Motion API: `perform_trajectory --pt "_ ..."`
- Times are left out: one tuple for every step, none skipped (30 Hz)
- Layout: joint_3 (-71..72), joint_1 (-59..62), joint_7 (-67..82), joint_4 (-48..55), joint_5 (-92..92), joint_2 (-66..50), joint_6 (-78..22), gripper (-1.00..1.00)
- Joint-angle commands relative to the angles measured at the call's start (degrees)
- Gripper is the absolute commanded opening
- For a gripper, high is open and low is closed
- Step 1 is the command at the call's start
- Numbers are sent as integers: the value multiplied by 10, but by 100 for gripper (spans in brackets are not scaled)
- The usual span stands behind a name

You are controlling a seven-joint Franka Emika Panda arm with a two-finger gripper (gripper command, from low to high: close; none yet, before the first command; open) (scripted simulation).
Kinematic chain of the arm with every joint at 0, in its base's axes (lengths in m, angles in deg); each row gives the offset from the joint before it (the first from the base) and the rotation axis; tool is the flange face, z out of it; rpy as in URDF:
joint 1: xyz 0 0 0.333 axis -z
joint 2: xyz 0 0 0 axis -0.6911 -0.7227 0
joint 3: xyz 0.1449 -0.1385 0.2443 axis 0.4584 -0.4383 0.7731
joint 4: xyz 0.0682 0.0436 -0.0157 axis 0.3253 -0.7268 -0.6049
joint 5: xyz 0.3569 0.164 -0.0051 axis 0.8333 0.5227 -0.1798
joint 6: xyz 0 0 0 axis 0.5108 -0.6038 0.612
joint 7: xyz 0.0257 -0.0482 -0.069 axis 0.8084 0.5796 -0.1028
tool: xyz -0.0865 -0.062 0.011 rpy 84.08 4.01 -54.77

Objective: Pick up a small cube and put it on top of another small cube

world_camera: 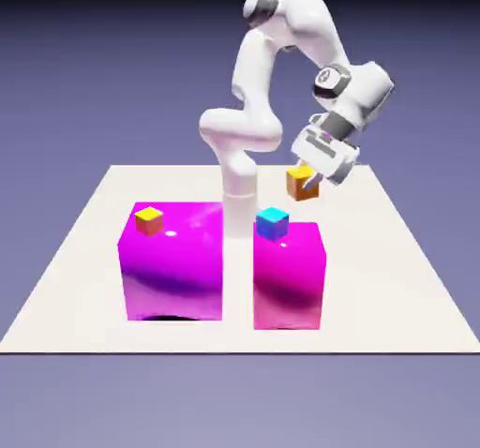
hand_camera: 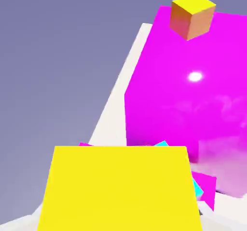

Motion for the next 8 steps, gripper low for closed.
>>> perform_trajectory --pt "11 11 -9 -15 -8 -3 12 -100" --pt "15 20 -19 -32 -19 -12 37 -100" --pt "18 30 -30 -49 -29 -21 61 -100" --pt "21 39 -40 -66 -40 -30 86 -100" --pt "23 42 -44 -72 -43 -33 95 -100" --pt "23 42 -44 -72 -43 -33 95 100" --pt "23 42 -44 -72 -43 -33 95 100" --pt "19 33 -33 -55 -33 -24 70 100"
